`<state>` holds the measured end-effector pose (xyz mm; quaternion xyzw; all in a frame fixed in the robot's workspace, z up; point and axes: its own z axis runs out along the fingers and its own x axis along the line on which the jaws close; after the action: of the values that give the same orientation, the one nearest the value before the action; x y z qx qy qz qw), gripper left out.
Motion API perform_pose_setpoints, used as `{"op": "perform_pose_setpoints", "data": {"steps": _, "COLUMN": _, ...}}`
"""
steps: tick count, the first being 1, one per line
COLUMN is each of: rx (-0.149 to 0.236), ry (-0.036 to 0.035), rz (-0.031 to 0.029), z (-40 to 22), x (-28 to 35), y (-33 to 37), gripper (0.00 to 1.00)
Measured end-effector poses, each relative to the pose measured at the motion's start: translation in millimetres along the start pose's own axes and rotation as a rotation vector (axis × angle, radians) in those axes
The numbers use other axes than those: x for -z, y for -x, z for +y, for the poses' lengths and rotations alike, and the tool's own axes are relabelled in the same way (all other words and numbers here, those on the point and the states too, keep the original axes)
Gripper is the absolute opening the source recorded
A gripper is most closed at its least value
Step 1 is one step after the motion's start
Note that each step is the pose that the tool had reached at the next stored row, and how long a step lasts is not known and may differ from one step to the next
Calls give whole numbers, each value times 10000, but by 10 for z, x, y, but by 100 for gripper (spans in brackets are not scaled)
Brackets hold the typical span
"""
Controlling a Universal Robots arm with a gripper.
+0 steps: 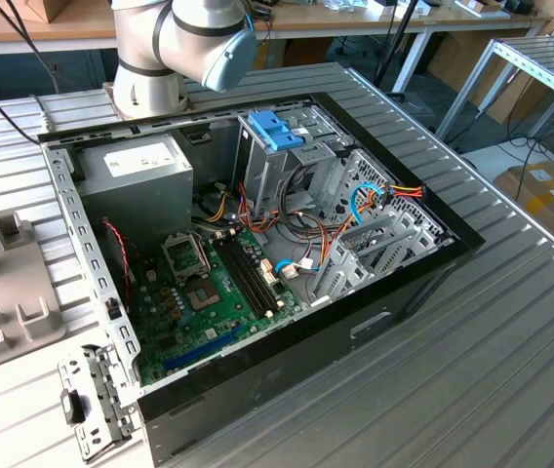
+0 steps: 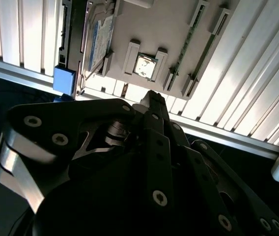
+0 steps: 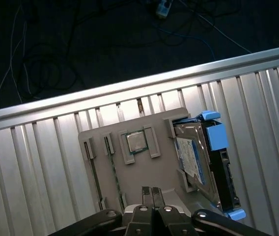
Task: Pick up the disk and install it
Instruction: 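Pick up the disk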
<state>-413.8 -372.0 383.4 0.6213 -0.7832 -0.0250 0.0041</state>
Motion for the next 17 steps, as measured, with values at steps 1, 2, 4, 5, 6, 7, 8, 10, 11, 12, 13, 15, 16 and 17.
{"op": "perform_pose_setpoints", "data": {"steps": 1, "rx": 15, "ry": 1, "rz": 1, "z": 0, "x": 0, "y": 0, "gripper": 11}}
{"op": "perform_pose_setpoints", "data": {"steps": 2, "rx": 42, "ry": 1, "rz": 2, "z": 0, "x": 0, "y": 0, "gripper": 11}}
{"op": "perform_pose_setpoints", "data": {"steps": 4, "rx": 75, "ry": 2, "rz": 3, "z": 0, "x": 0, "y": 0, "gripper": 11}}
{"op": "perform_pose_setpoints", "data": {"steps": 5, "rx": 101, "ry": 3, "rz": 4, "z": 0, "x": 0, "y": 0, "gripper": 11}}
{"op": "perform_pose_setpoints", "data": {"steps": 6, "rx": 119, "ry": 3, "rz": 5, "z": 0, "x": 0, "y": 0, "gripper": 11}}
{"op": "perform_pose_setpoints", "data": {"steps": 7, "rx": 137, "ry": 3, "rz": 6, "z": 0, "x": -1, "y": 0, "gripper": 11}}
{"op": "perform_pose_setpoints", "data": {"steps": 8, "rx": 153, "ry": 4, "rz": 7, "z": 0, "x": 0, "y": 0, "gripper": 11}}
{"op": "perform_pose_setpoints", "data": {"steps": 10, "rx": 192, "ry": 5, "rz": 8, "z": 0, "x": -1, "y": 0, "gripper": 11}}
{"op": "perform_pose_setpoints", "data": {"steps": 11, "rx": 263, "ry": 7, "rz": 12, "z": 0, "x": -1, "y": 0, "gripper": 11}}
{"op": "perform_pose_setpoints", "data": {"steps": 12, "rx": 379, "ry": 10, "rz": 17, "z": 0, "x": -1, "y": 0, "gripper": 11}}
{"op": "perform_pose_setpoints", "data": {"steps": 13, "rx": 521, "ry": 13, "rz": 23, "z": 1, "x": -2, "y": 0, "gripper": 11}}
{"op": "perform_pose_setpoints", "data": {"steps": 15, "rx": 604, "ry": 15, "rz": 27, "z": 0, "x": -2, "y": 0, "gripper": 11}}
{"op": "perform_pose_setpoints", "data": {"steps": 16, "rx": 623, "ry": 16, "rz": 27, "z": 0, "x": -2, "y": 0, "gripper": 11}}
{"op": "perform_pose_setpoints", "data": {"steps": 17, "rx": 644, "ry": 16, "rz": 28, "z": 0, "x": -2, "y": 0, "gripper": 11}}
